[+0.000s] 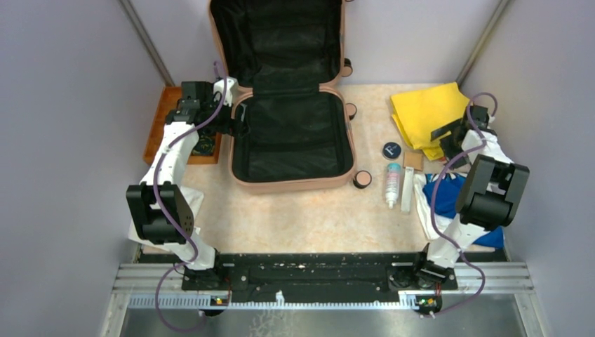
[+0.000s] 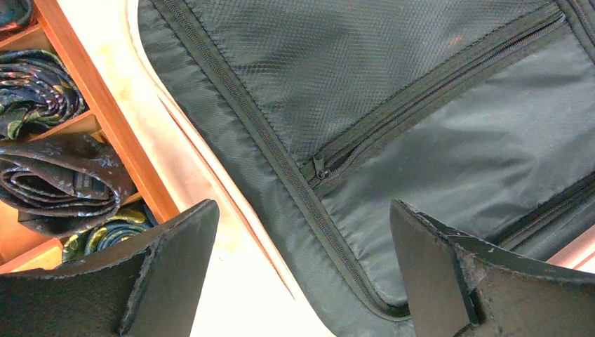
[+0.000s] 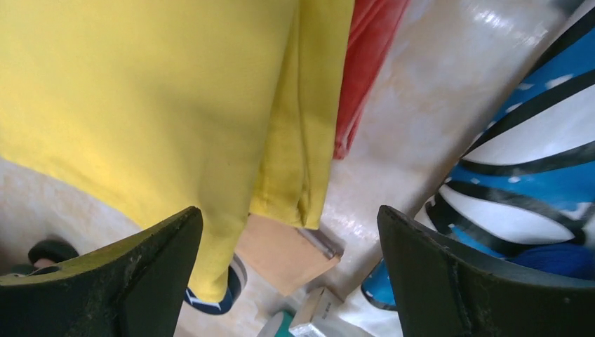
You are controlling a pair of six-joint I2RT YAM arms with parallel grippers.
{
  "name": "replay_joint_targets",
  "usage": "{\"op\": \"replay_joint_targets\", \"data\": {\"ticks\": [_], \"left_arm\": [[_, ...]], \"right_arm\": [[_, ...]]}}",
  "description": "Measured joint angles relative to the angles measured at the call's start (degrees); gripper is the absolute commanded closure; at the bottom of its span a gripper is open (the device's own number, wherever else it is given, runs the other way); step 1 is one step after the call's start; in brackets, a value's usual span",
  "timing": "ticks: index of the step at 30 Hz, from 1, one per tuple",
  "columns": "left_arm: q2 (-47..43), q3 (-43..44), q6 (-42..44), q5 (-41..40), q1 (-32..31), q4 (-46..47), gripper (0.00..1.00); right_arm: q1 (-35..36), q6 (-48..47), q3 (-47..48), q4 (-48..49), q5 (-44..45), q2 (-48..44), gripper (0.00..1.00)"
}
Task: Pack the luggage
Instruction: Pick up the clothes from the corner of the board.
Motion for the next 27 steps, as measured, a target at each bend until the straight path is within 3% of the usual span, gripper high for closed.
{"op": "replay_joint_targets", "data": {"ticks": [4, 19, 25, 27], "left_arm": [[0.00, -0.04, 0.04, -0.09, 0.00, 0.07, 0.02], [0.13, -0.24, 0.26, -2.25, 0.00, 0.66, 0.02], [0.20, -0.24, 0.24, -2.84, -0.02, 0.66, 0.02], [0.33, -0.24, 0.24, -2.84, -0.02, 0.63, 0.02]], "right_arm": [[0.63, 2.38, -3.21, 2.86, -4.02, 0.13, 0.06], [0.72, 7.65, -4.50, 15.21, -7.69, 6.78, 0.36], [0.72, 9.27, -7.58, 20.39, -8.87, 6.25, 0.39], [0.72, 9.49, -8.72, 21.81, -8.83, 5.75, 0.57]]}}
